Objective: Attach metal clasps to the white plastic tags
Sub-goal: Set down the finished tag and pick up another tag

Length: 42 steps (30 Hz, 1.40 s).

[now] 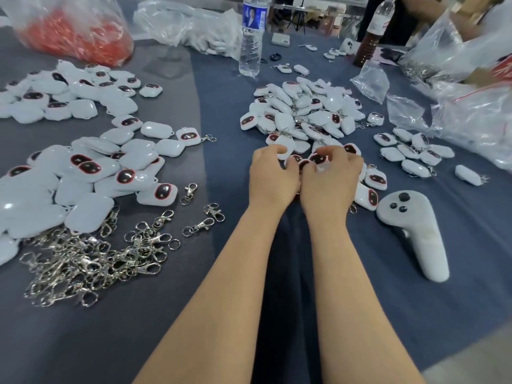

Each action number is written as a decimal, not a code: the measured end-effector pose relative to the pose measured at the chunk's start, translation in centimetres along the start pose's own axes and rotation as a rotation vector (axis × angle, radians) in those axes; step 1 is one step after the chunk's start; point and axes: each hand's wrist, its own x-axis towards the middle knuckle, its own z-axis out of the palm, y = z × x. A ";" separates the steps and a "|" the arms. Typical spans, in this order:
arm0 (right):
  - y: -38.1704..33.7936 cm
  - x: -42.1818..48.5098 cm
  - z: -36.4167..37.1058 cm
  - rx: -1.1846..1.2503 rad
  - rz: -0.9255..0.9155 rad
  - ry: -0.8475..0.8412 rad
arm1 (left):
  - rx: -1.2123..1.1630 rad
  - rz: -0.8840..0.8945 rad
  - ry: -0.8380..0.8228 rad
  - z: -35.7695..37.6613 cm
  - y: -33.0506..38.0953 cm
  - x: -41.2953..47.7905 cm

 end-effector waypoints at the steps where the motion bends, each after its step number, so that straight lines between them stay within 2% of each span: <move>1: -0.7 -0.4 0.3 0.040 -0.033 -0.006 | -0.063 -0.011 0.045 -0.7 0.2 -0.1; 3: -2.2 -1.3 1.0 0.151 -0.074 -0.097 | -0.162 -0.013 0.146 -2.4 0.6 -0.2; 6: -4.3 -2.9 2.6 0.231 -0.094 -0.370 | -0.290 -0.023 0.287 -5.6 1.0 -0.5; 8: -5.8 -4.2 4.2 0.098 -0.187 -0.551 | -0.322 -0.043 0.360 -7.9 0.9 -0.8; 10: -7.3 -6.0 5.9 -0.156 -0.338 -0.690 | -0.278 -0.043 0.432 -10.4 0.2 -1.2; 13: -9.2 -8.5 7.9 -0.361 -0.338 -0.798 | -0.255 -0.064 0.520 -13.9 -1.6 -1.9; 17: -10.5 -10.6 8.9 -0.412 -0.275 -0.779 | -0.251 -0.105 0.602 -16.9 -3.8 -2.9; 22: -10.5 -10.4 8.5 -0.097 -0.258 -0.749 | -0.290 -0.133 0.617 -19.0 -4.8 -3.3; 26: -9.9 -8.9 7.5 0.240 -0.046 -0.649 | -0.243 -0.097 0.514 -19.0 -4.8 -3.3; 30: -9.6 -9.1 7.1 0.821 0.253 -0.831 | -0.203 -0.039 0.399 -18.2 -4.6 -3.8; 32: -9.8 -9.2 7.0 0.891 0.249 -0.892 | -0.152 -0.015 0.386 -18.2 -4.5 -4.0; 34: -9.8 -9.3 7.0 0.713 0.123 -0.843 | -0.155 -0.037 0.433 -18.3 -4.6 -4.1; 36: -9.3 -9.0 6.8 0.222 -0.115 -0.755 | -0.272 -0.102 0.504 -18.5 -4.7 -4.1; 38: -8.8 -8.8 6.4 -0.174 -0.237 -0.827 | -0.488 -0.204 0.566 -18.8 -4.6 -4.0; 40: -8.6 -8.6 5.9 -0.275 -0.242 -0.997 | -0.759 -0.307 0.606 -19.5 -4.6 -3.8; 42: -8.8 -8.7 5.6 -0.300 -0.286 -1.061 | -1.018 -0.359 0.618 -20.2 -4.5 -3.9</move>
